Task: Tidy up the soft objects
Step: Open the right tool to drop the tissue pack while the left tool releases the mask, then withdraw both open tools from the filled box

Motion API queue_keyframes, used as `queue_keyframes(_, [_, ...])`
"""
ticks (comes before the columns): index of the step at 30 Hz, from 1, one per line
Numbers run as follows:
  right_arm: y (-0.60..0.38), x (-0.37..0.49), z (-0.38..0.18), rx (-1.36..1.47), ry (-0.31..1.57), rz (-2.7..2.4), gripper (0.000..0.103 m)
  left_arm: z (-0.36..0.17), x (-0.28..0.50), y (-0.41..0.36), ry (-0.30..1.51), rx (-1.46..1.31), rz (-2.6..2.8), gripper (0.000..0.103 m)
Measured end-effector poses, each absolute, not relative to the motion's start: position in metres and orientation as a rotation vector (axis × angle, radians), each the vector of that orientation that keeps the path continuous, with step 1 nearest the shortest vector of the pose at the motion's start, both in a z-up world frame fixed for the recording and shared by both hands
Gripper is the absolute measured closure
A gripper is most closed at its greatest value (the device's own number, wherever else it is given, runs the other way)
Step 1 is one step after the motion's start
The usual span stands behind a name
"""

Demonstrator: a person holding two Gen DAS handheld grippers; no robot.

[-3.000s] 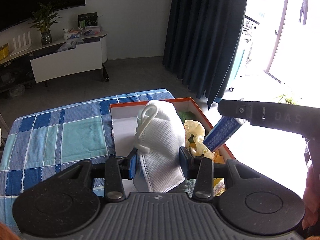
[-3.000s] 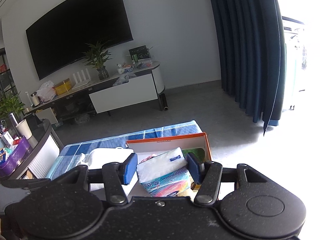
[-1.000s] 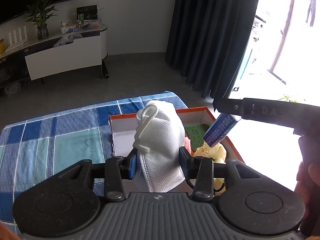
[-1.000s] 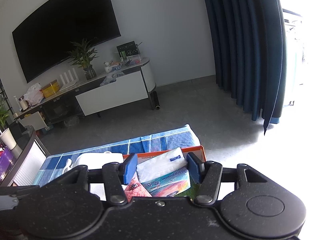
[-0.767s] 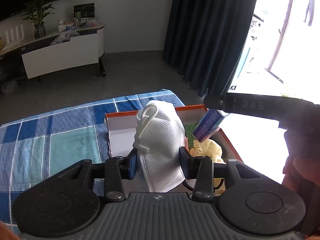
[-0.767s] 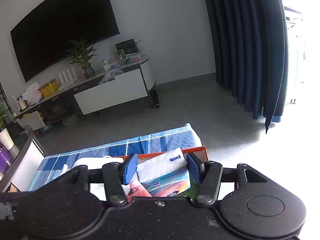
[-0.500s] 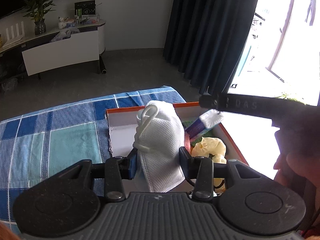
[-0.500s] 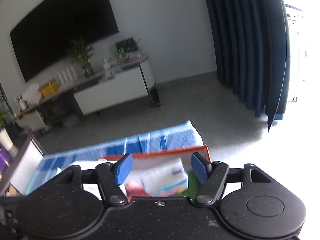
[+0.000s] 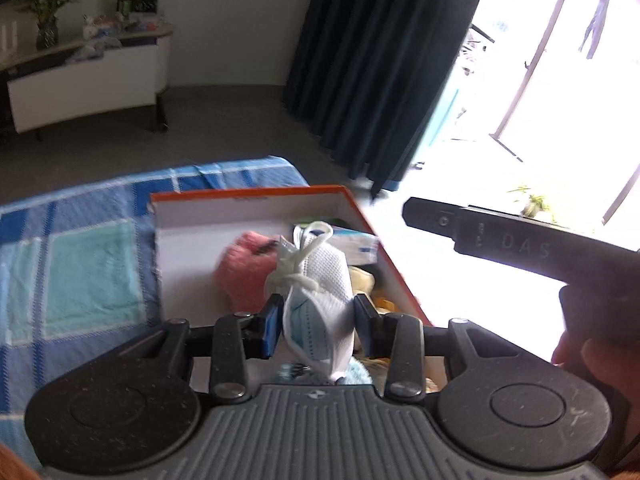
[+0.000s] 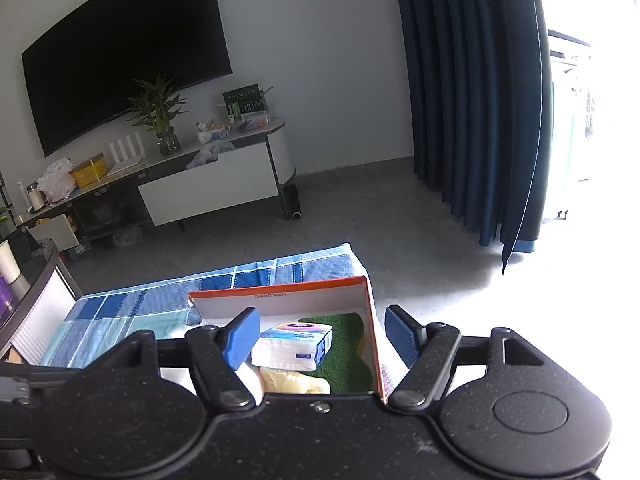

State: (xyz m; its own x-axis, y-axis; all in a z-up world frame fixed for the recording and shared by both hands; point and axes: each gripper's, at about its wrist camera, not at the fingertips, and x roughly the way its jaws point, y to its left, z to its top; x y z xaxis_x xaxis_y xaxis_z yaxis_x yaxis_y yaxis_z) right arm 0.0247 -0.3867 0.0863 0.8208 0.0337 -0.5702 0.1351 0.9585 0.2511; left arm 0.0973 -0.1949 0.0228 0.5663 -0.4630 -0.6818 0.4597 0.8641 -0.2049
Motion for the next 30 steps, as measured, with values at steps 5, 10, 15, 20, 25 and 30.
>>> queue_keyframes(5, [-0.384, 0.013, 0.092, 0.283, 0.61, -0.044, 0.02, 0.02, 0.088, -0.2, 0.835, -0.063, -0.619, 0.028])
queue_keyframes(10, [-0.38, 0.001, 0.096, 0.29, 0.609, -0.037, 0.02, 0.018, 0.086, -0.186, 0.829, -0.049, -0.536, 0.018])
queue_keyframes(15, [-0.369, -0.011, 0.098, 0.28, 0.613, -0.016, 0.02, 0.009, 0.088, -0.167, 0.837, -0.042, -0.446, 0.017])
queue_keyframes(20, [-0.362, -0.021, 0.103, 0.274, 0.607, -0.007, 0.02, 0.005, 0.084, -0.154, 0.858, -0.065, -0.409, 0.017])
queue_keyframes(25, [-0.354, -0.031, 0.105, 0.261, 0.618, 0.004, 0.02, 0.014, 0.072, -0.147, 0.848, -0.07, -0.402, 0.013])
queue_keyframes(30, [-0.345, -0.047, 0.102, 0.256, 0.634, 0.026, 0.017, 0.021, 0.05, -0.141, 0.829, -0.041, -0.365, 0.001])
